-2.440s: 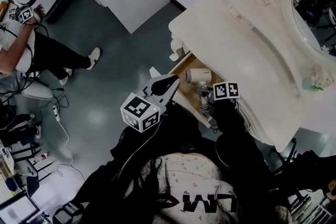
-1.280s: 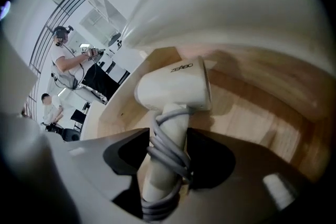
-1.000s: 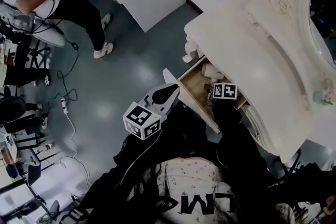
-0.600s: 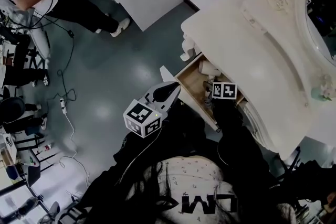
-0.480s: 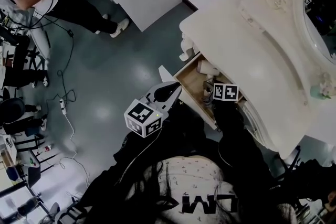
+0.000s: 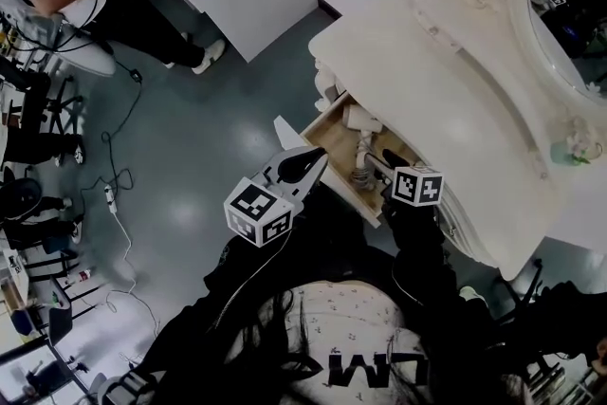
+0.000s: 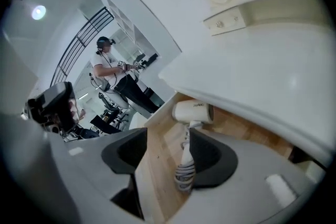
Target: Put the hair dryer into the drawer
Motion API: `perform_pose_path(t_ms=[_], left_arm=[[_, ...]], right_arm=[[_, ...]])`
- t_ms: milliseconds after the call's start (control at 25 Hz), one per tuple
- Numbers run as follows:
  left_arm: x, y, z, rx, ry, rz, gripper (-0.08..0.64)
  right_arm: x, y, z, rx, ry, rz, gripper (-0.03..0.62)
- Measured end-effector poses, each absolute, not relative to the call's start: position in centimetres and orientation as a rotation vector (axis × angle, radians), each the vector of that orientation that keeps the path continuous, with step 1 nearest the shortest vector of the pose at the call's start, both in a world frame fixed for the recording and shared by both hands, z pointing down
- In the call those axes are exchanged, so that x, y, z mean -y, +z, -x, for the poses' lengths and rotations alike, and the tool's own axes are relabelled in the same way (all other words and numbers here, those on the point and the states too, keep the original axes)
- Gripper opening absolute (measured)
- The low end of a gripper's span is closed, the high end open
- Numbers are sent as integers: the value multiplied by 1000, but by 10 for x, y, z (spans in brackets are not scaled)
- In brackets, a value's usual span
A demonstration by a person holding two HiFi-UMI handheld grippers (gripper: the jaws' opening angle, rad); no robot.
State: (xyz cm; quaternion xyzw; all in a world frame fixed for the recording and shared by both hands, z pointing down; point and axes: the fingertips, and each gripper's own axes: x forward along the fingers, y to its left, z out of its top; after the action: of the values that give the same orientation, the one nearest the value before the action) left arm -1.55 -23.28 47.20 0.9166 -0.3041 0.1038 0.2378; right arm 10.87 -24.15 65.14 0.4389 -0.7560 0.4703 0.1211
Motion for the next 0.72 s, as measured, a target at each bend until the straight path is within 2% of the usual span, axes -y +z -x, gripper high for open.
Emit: perform_pose_path(t_ms=[320, 720], left_arm=[[216, 465, -6, 835, 287, -2534, 2], [182, 453, -32, 865, 268, -2566, 2]], right_arm=[[224, 567, -107, 2472, 1174, -1279, 262], [179, 487, -116, 2692, 1269, -1278, 261]])
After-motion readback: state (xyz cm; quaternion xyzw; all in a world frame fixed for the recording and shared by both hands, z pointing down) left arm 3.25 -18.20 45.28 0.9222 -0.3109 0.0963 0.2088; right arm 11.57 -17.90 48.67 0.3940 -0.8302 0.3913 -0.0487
